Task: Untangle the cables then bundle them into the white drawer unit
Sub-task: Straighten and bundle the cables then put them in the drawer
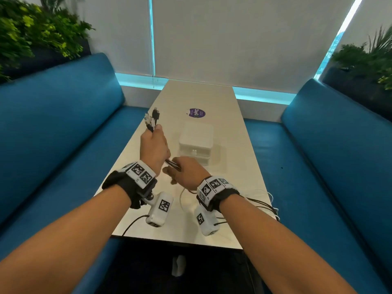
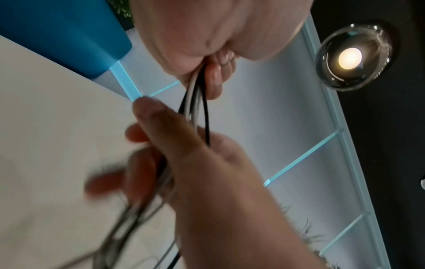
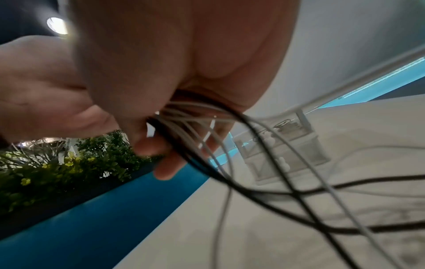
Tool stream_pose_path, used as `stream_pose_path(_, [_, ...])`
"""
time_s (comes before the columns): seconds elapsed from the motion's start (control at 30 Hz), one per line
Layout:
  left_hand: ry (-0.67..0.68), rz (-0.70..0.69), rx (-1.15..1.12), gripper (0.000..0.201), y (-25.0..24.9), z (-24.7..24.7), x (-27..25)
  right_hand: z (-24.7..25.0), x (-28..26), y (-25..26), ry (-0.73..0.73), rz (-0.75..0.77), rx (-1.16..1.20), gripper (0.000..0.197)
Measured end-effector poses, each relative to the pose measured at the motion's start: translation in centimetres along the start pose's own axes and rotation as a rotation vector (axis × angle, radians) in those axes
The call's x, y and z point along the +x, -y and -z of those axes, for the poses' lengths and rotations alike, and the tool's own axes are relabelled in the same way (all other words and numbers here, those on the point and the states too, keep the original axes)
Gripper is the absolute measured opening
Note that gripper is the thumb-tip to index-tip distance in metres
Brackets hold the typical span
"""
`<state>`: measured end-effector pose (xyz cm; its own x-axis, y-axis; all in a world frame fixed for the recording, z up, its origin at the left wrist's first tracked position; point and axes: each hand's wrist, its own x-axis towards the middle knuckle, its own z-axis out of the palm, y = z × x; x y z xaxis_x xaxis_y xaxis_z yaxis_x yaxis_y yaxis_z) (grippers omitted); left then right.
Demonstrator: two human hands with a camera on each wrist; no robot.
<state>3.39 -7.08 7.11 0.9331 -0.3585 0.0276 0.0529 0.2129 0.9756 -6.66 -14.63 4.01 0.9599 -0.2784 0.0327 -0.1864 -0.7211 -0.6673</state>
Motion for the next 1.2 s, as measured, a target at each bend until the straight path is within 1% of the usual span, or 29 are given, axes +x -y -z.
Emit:
stream_pose_path(0.07, [-0.074, 0.002, -0.037, 0.035, -1.1, 0.3, 0.8, 0.5, -0.8, -1.3, 0.006, -0.012, -0.053, 0.033])
stream_pose_path(0.13, [-0.143, 0.024, -0.081, 0.034, -2.3, 0.9, 2.0, 1.5, -2.0, -3.6, -0.019, -0.026, -0.195, 0.033])
stream_pose_path(0.2, [-0.177, 0.044, -0.138, 0.034, -2.5, 1.2, 3.2, 2.9, -3.3, -5.8, -0.079, -0.071, -0.255, 0.03])
stream_pose_path(0.27, [-0.188, 0.039, -0.128, 0.033, -1.9, 0.9, 3.9, 4.4, -4.1, -7.2, -0.121, -0.122, -0.297, 0.031])
stream_pose_path(0.3, [-0.197, 0.026, -0.113, 0.033, -1.6, 0.9, 4.2, 5.2, -4.5, -8.0, -0.121, -0.167, -0.318, 0.032])
stream_pose_path(0.37, [-0.246, 0.019, -0.101, 0.032, -1.8, 1.4, 5.5, 6.9, -5.9, -10.5, -0.068, -0.336, -0.34, 0.029])
stream_pose_path(0.43, [-0.3, 0.049, -0.114, 0.036, -2.5, 3.0, 7.5, 8.5, -8.6, -14.1, -0.01, -0.523, -0.361, 0.027])
stream_pose_path(0.47, [-0.292, 0.075, -0.099, 0.037, -2.5, 4.0, 8.6, 9.0, -10.0, -16.0, -0.006, -0.6, -0.36, 0.026])
stream_pose_path(0.53, [-0.276, 0.098, -0.082, 0.034, -2.3, 5.3, 9.3, 9.6, -12.2, -18.9, -0.038, -0.708, -0.362, 0.03])
stream_pose_path(0.6, [-0.325, 0.094, -0.024, 0.03, -1.8, 4.7, 8.4, 9.6, -13.3, -20.6, -0.096, -0.772, -0.368, 0.031])
stream_pose_path(0.63, [-0.35, 0.083, 0.05, 0.033, -1.6, 4.1, 7.6, 9.6, -13.5, -21.1, -0.13, -0.789, -0.372, 0.03])
stream_pose_path(0.67, [-0.358, 0.059, 0.118, 0.042, -1.2, 3.6, 7.1, 9.6, -13.7, -21.3, -0.166, -0.801, -0.374, 0.027])
stream_pose_path(0.7, [-0.354, 0.053, 0.144, 0.048, -0.9, 3.4, 6.8, 9.6, -13.8, -21.4, -0.202, -0.807, -0.377, 0.024])
stream_pose_path(0.73, [-0.341, 0.059, 0.132, 0.05, -0.7, 3.4, 7.0, 9.7, -14.0, -21.5, -0.235, -0.812, -0.381, 0.022])
stream_pose_path(0.77, [-0.325, 0.084, 0.077, 0.046, -0.7, 3.4, 7.1, 9.9, -14.3, -21.6, -0.265, -0.819, -0.384, 0.02])
stream_pose_path(0.8, [-0.321, 0.108, 0.01, 0.038, -0.9, 3.5, 7.5, 10.1, -14.6, -21.7, -0.291, -0.828, -0.39, 0.019])
stream_pose_path(0.83, [-0.335, 0.121, -0.046, 0.029, -1.3, 3.5, 7.7, 10.3, -15.0, -21.8, -0.31, -0.841, -0.397, 0.019])
stream_pose_path(0.87, [-0.351, 0.122, -0.083, 0.025, -1.8, 3.5, 7.9, 10.5, -15.3, -22.0, -0.325, -0.849, -0.409, 0.02])
stream_pose_path(0.93, [-0.373, 0.104, -0.109, 0.025, -2.5, 3.8, 8.2, 10.6, -15.8, -22.4, -0.346, -0.85, -0.427, 0.022])
stream_pose_path(1.0, [-0.395, 0.072, -0.094, 0.021, -3.0, 4.2, 8.7, 10.3, -15.9, -22.7, -0.354, -0.846, -0.43, 0.022])
stream_pose_path(1.07, [-0.395, 0.08, -0.109, 0.021, -3.2, 4.6, 9.0, 9.8, -15.9, -22.6, -0.359, -0.851, -0.409, 0.021])
stream_pose_path(1.2, [-0.461, 0.042, 0.002, 0.027, -2.4, 6.4, 9.9, 9.1, -15.8, -22.0, -0.388, -0.836, -0.416, 0.018])
